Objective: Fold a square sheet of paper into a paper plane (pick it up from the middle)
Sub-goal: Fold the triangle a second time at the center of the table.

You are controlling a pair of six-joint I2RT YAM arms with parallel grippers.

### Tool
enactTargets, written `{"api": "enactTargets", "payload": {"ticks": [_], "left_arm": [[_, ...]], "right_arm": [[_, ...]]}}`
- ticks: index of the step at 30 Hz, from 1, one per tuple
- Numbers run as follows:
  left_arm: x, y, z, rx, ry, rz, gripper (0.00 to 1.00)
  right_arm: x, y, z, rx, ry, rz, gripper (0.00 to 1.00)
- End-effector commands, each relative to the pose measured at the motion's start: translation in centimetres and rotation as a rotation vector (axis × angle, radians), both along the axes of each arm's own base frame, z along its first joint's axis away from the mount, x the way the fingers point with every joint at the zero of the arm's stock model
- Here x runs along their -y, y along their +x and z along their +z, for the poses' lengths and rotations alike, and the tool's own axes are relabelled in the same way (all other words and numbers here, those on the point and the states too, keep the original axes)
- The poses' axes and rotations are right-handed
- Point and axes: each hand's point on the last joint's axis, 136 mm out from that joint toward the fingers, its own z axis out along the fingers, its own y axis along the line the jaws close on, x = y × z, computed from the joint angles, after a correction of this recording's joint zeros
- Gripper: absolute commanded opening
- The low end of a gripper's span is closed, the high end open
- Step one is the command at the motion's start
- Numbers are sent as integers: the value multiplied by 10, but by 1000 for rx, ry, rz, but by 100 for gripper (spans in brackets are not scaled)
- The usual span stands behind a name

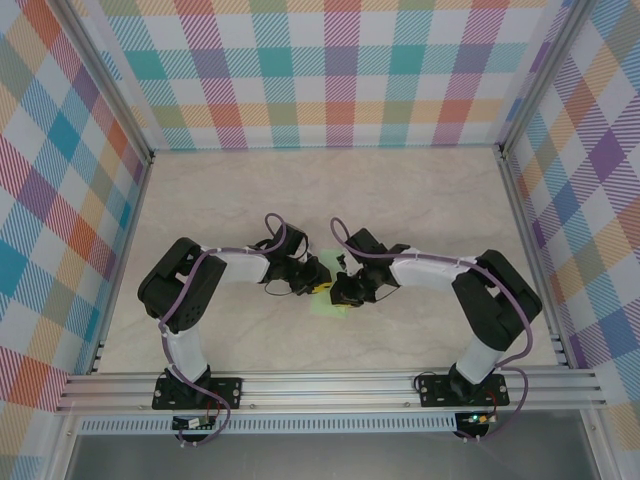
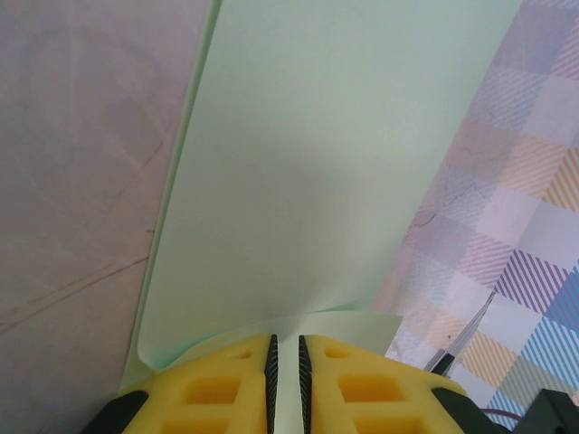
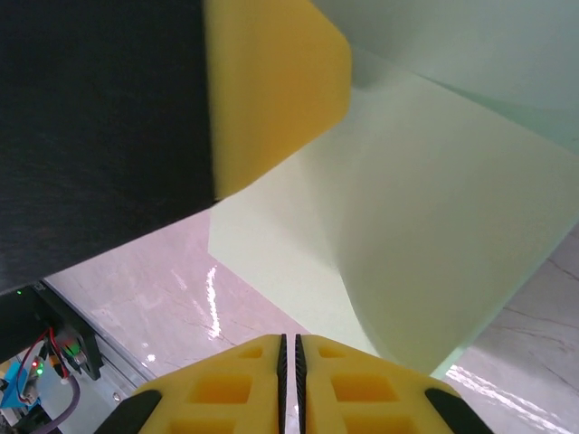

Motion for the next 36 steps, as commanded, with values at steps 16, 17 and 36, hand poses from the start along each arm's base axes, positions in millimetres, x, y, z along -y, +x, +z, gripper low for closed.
{"api": "enactTargets", "payload": {"ticks": [16,17,36], "left_arm": [[-14,-16,-33,-68,117,-11,17],[-14,-15,-32,-67,116,-9,17],[-19,-16,-39,-72,151,2,15]], "right_arm": [[33,-19,-35,-57,-142,4,14],[33,-20,-35,-62,-141,6,14],[45,-42,-39,-111,-93,10,12]]}}
